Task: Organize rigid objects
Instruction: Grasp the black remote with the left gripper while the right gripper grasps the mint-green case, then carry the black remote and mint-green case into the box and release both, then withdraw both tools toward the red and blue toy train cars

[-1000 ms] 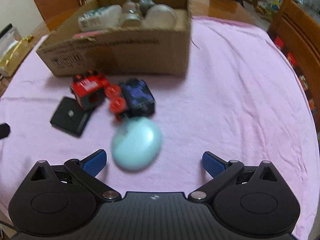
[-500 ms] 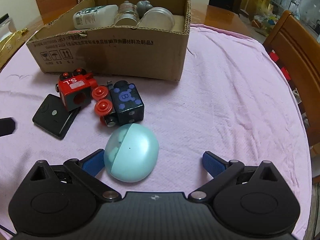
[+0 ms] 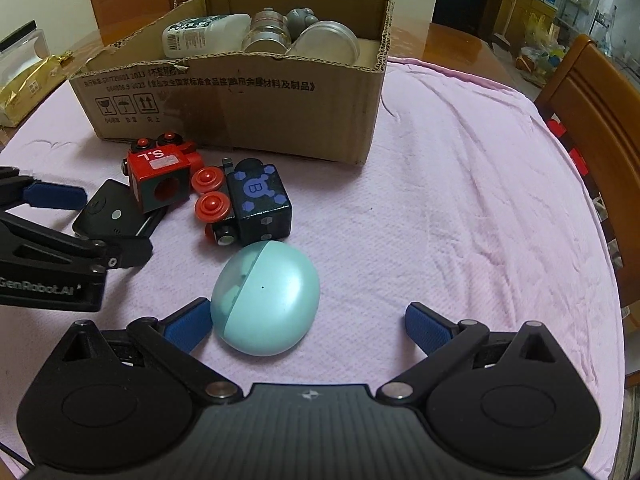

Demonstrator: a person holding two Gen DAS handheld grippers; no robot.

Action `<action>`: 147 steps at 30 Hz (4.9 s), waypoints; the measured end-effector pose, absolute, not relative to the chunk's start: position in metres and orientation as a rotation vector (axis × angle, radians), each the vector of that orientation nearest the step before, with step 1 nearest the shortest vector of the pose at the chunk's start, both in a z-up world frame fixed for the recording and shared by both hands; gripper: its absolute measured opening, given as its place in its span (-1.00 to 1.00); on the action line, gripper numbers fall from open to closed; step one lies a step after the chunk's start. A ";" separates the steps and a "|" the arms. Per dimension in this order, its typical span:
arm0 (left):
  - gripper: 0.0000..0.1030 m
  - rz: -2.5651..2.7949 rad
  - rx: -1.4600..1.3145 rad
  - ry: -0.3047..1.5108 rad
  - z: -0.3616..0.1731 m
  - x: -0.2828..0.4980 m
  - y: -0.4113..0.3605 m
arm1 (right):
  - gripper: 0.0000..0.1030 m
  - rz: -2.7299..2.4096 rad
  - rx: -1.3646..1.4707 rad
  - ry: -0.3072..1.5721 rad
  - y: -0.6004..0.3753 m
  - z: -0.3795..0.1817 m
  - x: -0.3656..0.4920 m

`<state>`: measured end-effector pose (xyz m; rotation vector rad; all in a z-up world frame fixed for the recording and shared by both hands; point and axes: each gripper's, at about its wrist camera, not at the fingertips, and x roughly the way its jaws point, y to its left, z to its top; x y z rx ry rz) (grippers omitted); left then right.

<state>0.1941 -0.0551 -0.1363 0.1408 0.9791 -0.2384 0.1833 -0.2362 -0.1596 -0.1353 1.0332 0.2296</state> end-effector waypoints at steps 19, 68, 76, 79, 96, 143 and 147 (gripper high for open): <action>0.37 -0.163 0.108 1.026 -0.131 0.159 -0.026 | 1.00 0.265 -0.153 1.013 -0.238 -0.161 0.184; 0.33 -0.285 0.172 1.074 -0.075 0.158 -0.009 | 0.13 0.486 -0.273 1.006 -0.227 -0.113 0.173; 0.34 -0.339 0.193 0.960 -0.030 0.187 -0.027 | 0.13 0.545 -0.314 0.973 -0.241 -0.075 0.184; 0.34 -0.335 0.188 0.905 -0.019 0.211 -0.037 | 0.13 0.553 -0.323 0.951 -0.246 -0.060 0.193; 0.74 -0.217 0.071 0.814 -0.042 0.285 -0.064 | 0.13 0.560 -0.342 0.858 -0.248 -0.021 0.251; 0.98 0.145 0.017 0.763 -0.031 0.154 0.025 | 1.00 0.449 -0.260 0.865 -0.205 -0.030 0.387; 0.98 0.130 0.033 0.765 -0.031 0.152 0.022 | 1.00 0.457 -0.244 0.838 -0.213 -0.016 0.354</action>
